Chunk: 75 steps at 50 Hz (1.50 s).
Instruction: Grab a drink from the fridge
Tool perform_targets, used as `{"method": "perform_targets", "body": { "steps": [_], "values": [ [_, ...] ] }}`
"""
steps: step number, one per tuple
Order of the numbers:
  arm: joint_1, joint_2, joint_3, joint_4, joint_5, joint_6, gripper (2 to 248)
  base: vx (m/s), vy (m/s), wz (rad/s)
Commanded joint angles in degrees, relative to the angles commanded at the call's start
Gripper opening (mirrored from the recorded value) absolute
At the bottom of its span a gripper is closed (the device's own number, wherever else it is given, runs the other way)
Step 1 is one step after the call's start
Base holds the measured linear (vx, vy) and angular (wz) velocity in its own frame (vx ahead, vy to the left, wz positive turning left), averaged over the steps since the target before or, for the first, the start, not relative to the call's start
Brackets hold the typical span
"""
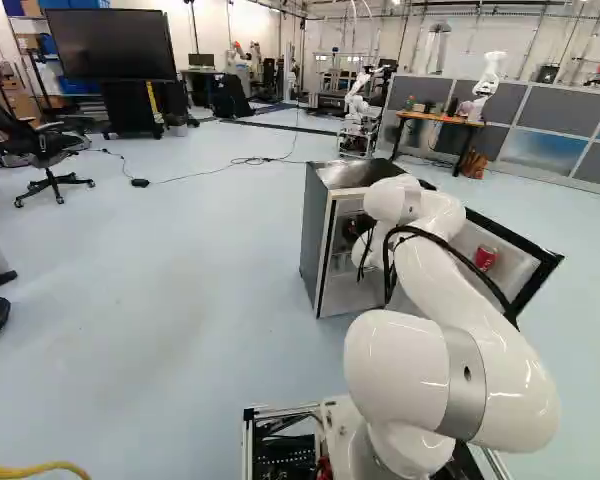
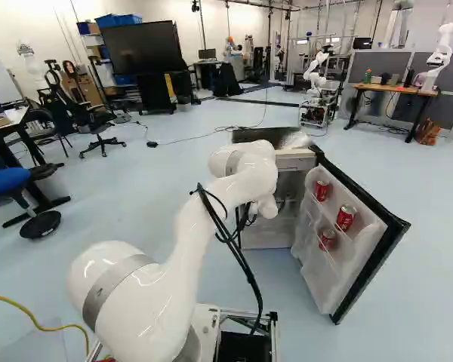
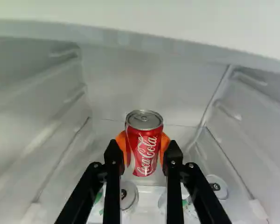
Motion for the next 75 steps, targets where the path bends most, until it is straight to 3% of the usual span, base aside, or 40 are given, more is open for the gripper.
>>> {"method": "perform_targets", "body": {
  "steps": [37, 75],
  "values": [
    [-2.19, 9.02, 16.26, 0.0, 0.12, 0.0, 91, 0.0, 0.0, 0.0],
    [-4.88, 16.42, 30.18, 0.0, 4.04, 0.0, 91, 0.0, 0.0, 0.0]
  ]
}}
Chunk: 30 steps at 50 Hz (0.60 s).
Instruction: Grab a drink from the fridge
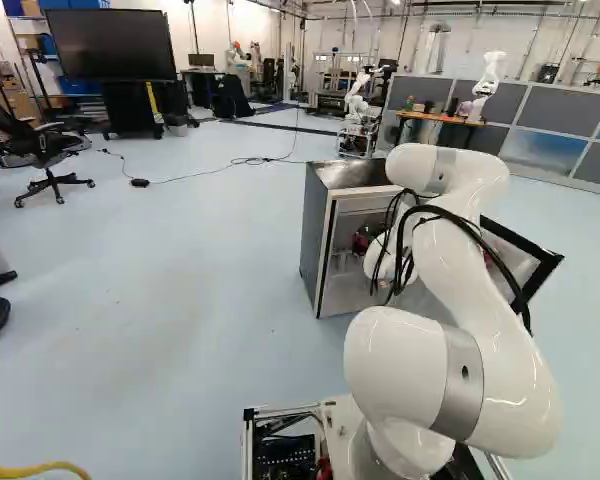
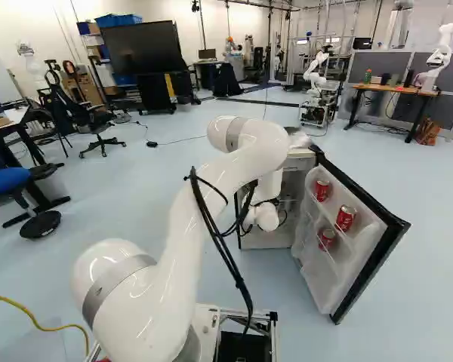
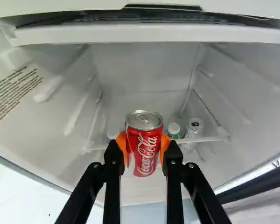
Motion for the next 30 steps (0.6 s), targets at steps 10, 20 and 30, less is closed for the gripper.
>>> {"method": "perform_targets", "body": {
  "steps": [10, 20, 30],
  "values": [
    [-0.77, 1.7, 3.28, 0.0, 1.08, 0.0, 91, 0.0, 0.0, 0.0],
    [-1.6, 3.95, 6.92, 0.0, 1.86, 0.0, 91, 0.0, 0.0, 0.0],
    [-2.46, 7.28, 11.22, 0.0, 2.27, 0.0, 91, 0.0, 0.0, 0.0]
  ]
}}
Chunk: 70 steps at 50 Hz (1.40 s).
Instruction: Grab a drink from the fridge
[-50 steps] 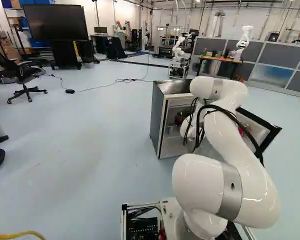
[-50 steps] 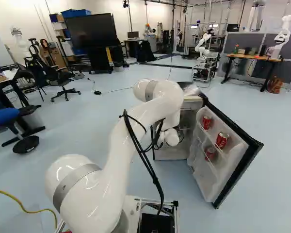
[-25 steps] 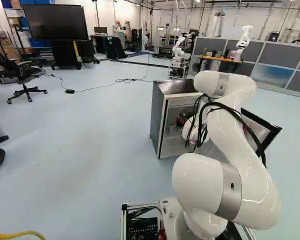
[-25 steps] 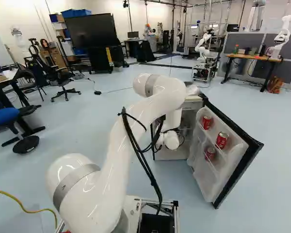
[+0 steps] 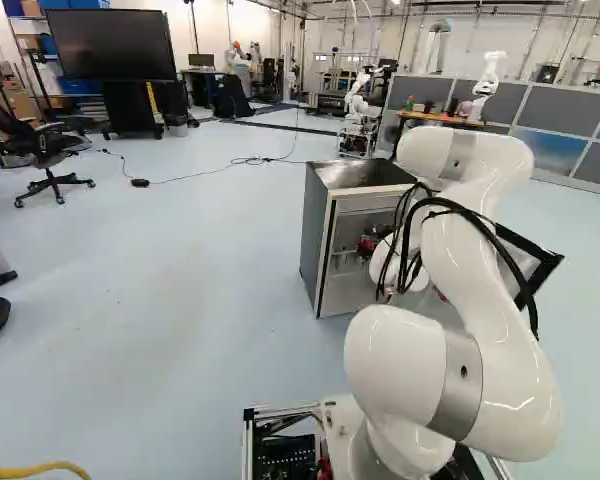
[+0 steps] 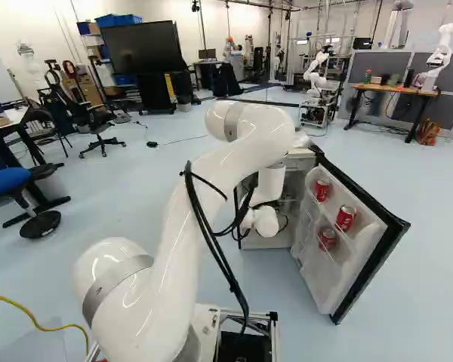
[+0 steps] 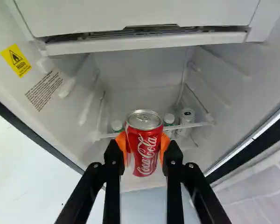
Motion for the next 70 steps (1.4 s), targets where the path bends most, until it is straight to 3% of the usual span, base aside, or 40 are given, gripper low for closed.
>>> {"method": "perform_targets", "body": {
  "steps": [33, 70],
  "values": [
    [-2.39, 11.3, 13.3, 0.0, 1.45, 0.0, 91, 0.0, 0.0, 0.0],
    [-2.53, 18.86, 17.8, 0.0, 3.8, 0.0, 91, 0.0, 0.0, 0.0]
  ]
}}
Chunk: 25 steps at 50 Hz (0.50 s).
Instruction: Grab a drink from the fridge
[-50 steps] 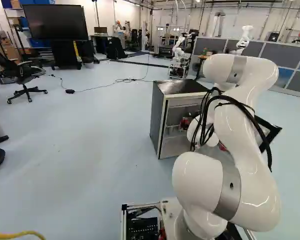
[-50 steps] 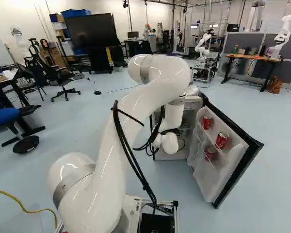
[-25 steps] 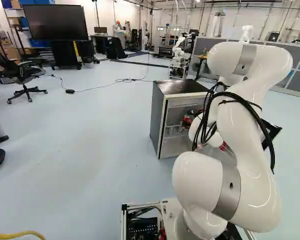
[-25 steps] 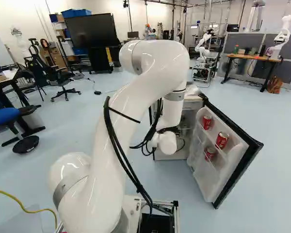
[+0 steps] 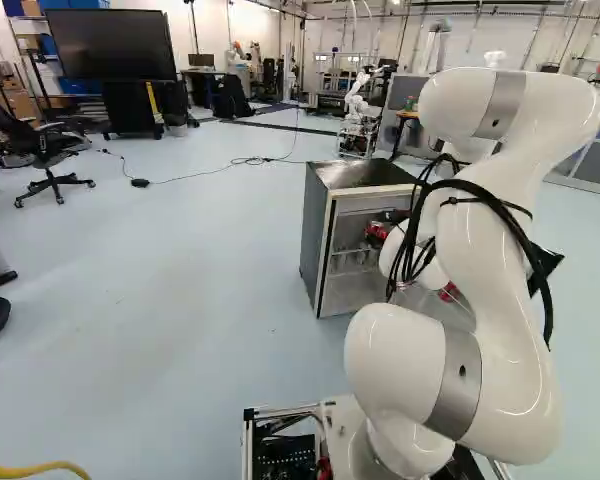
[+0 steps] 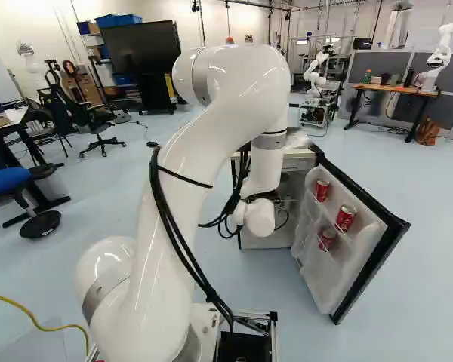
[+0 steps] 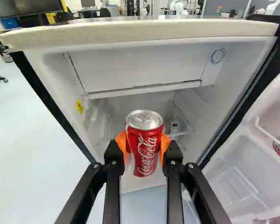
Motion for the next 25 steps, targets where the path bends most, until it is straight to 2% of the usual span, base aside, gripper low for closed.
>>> {"method": "perform_targets", "body": {
  "steps": [25],
  "values": [
    [-0.38, 5.26, 3.03, 0.0, 1.59, 0.0, 91, 0.0, 0.0, 0.0]
  ]
}}
